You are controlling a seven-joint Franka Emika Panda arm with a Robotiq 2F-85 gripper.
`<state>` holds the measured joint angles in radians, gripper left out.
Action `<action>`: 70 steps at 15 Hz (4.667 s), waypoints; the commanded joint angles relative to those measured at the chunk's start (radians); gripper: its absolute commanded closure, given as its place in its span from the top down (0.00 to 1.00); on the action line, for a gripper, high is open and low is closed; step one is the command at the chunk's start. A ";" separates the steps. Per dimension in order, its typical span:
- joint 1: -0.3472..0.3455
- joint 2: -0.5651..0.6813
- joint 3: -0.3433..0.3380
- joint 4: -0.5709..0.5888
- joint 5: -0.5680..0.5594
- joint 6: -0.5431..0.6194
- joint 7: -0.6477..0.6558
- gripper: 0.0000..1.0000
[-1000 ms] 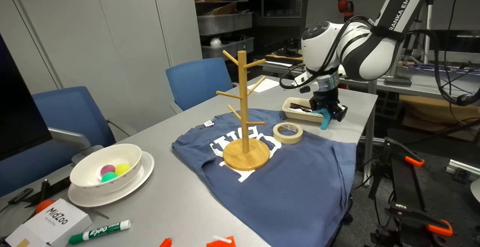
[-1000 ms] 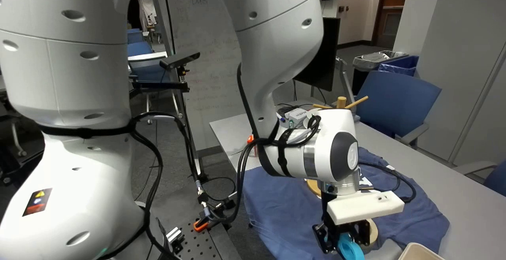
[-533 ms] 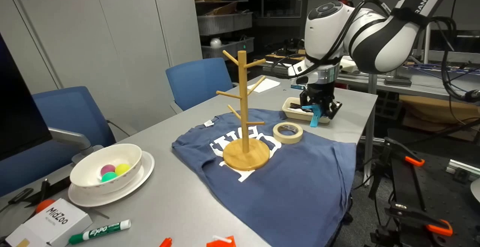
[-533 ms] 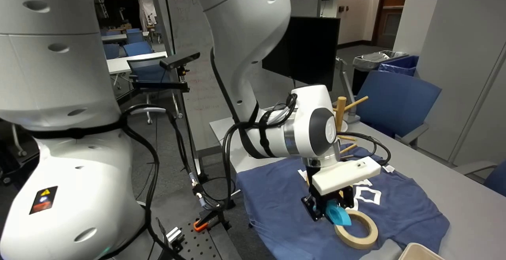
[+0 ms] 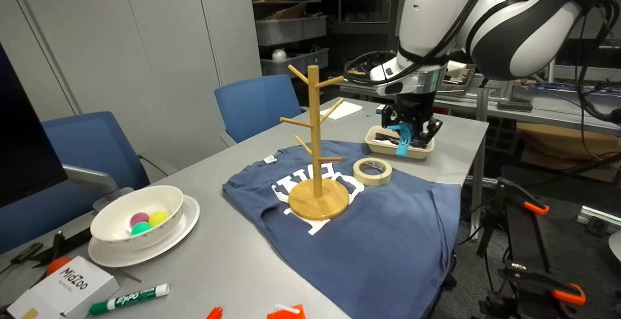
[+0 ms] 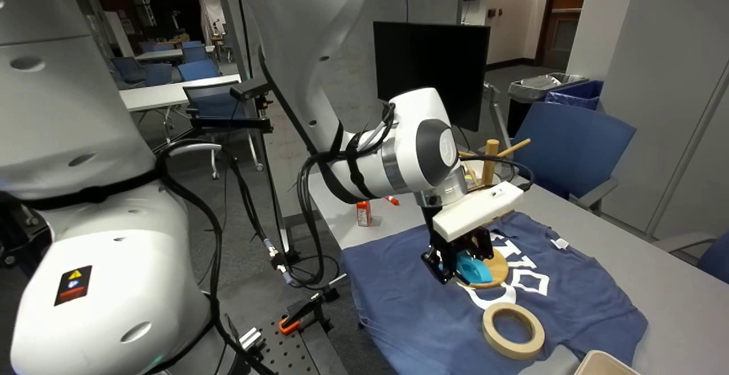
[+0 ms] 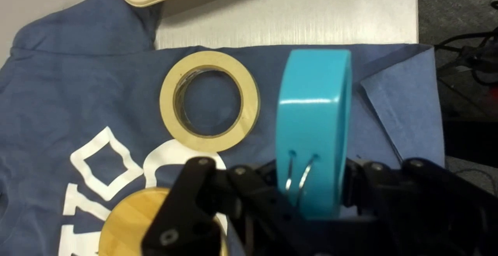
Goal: Remove the white tape from the wooden stand, place the blue clip on the wooden stand
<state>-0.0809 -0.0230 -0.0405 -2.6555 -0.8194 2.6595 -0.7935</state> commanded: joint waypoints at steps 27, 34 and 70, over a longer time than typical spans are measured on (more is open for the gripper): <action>0.170 -0.268 0.062 -0.052 0.011 -0.101 -0.081 0.01; 0.246 -0.254 0.171 0.043 0.011 -0.293 -0.102 0.01; 0.289 -0.057 0.237 0.265 0.054 -0.510 -0.108 0.01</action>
<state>0.2071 -0.0768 0.2008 -2.4046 -0.7848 2.1667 -0.8807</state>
